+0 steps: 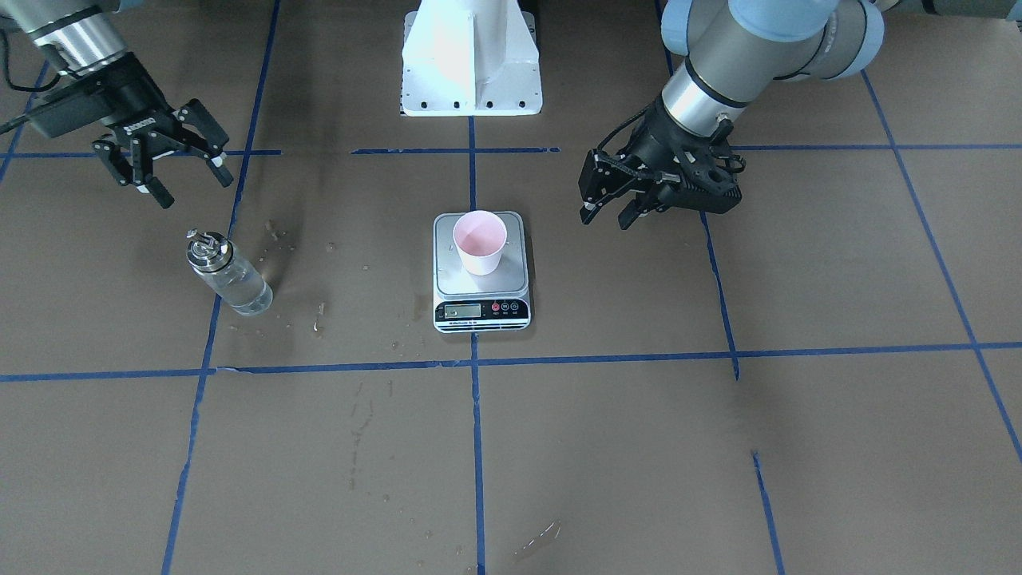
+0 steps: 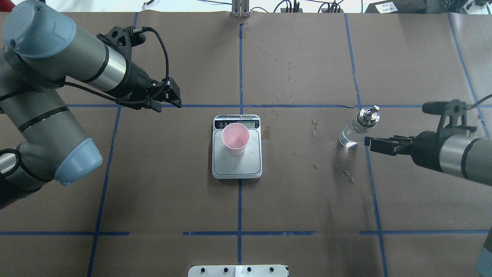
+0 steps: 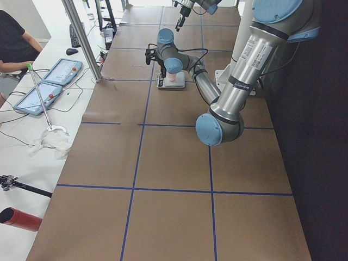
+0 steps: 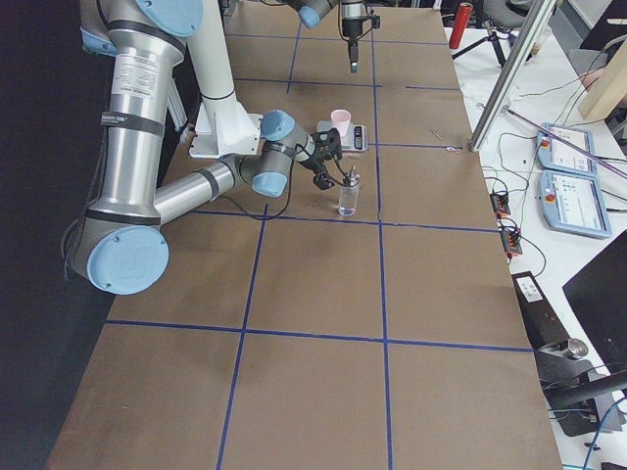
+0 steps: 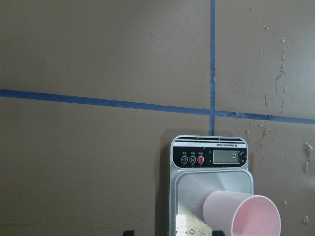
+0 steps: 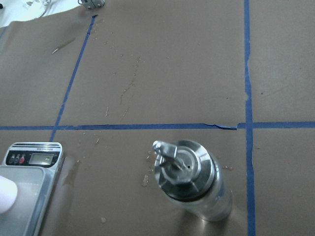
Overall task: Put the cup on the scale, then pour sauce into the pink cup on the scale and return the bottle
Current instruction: 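Withdraw the left gripper while the right gripper reaches toward the glass bottle, then grasp the glass sauce bottle with the right gripper and lift it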
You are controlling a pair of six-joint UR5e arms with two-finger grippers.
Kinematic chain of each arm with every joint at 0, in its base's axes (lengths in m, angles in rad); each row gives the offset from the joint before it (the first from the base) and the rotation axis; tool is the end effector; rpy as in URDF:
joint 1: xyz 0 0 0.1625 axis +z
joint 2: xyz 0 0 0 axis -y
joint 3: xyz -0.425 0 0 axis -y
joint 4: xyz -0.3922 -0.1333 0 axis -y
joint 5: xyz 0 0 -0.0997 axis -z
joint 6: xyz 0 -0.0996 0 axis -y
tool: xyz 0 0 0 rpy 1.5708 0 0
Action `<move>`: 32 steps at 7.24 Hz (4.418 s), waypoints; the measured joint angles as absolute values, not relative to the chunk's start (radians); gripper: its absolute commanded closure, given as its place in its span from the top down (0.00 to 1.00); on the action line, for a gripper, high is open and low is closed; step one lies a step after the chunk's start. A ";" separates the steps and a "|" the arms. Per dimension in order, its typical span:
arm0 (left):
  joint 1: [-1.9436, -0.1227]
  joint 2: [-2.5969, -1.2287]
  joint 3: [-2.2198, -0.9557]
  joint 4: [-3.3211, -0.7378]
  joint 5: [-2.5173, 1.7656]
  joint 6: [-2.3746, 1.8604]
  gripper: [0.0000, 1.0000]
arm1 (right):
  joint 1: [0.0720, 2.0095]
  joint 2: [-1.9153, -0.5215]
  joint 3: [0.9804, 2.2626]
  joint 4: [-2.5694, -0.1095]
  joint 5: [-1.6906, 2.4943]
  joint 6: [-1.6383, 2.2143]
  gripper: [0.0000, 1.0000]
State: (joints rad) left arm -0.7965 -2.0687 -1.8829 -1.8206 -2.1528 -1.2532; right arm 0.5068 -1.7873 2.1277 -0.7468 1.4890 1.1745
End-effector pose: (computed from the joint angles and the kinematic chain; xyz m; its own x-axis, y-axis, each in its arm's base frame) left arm 0.3597 -0.4801 0.2056 0.4066 -0.0427 -0.9126 0.1421 0.9897 0.0170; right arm -0.2889 -0.3222 0.3943 0.5309 -0.1453 0.8349 -0.3734 0.8443 0.3844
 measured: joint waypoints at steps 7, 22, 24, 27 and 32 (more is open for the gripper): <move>-0.946 -1.885 -1.914 -1.799 -2.168 -0.847 0.66 | 0.114 -1.674 1.900 -0.814 0.613 1.381 1.00; -0.958 -1.864 -1.917 -1.784 -2.158 -0.797 0.68 | 0.284 -1.508 1.691 -0.759 0.623 1.318 0.99; -0.959 -1.864 -1.917 -1.784 -2.158 -0.797 0.68 | 0.298 -1.507 1.676 -0.753 0.627 1.299 0.99; -0.959 -1.864 -1.918 -1.783 -2.158 -0.797 0.68 | 0.331 -1.495 1.651 -0.753 0.651 1.286 0.99; -0.963 -1.862 -1.930 -1.782 -2.159 -0.798 0.68 | 0.342 -1.461 1.620 -0.747 0.660 1.255 0.00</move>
State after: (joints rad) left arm -0.9627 -1.8623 -1.9299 -1.7815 -2.1586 -0.7975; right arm 0.3425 -1.4606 1.6196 -0.7472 0.6602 1.2545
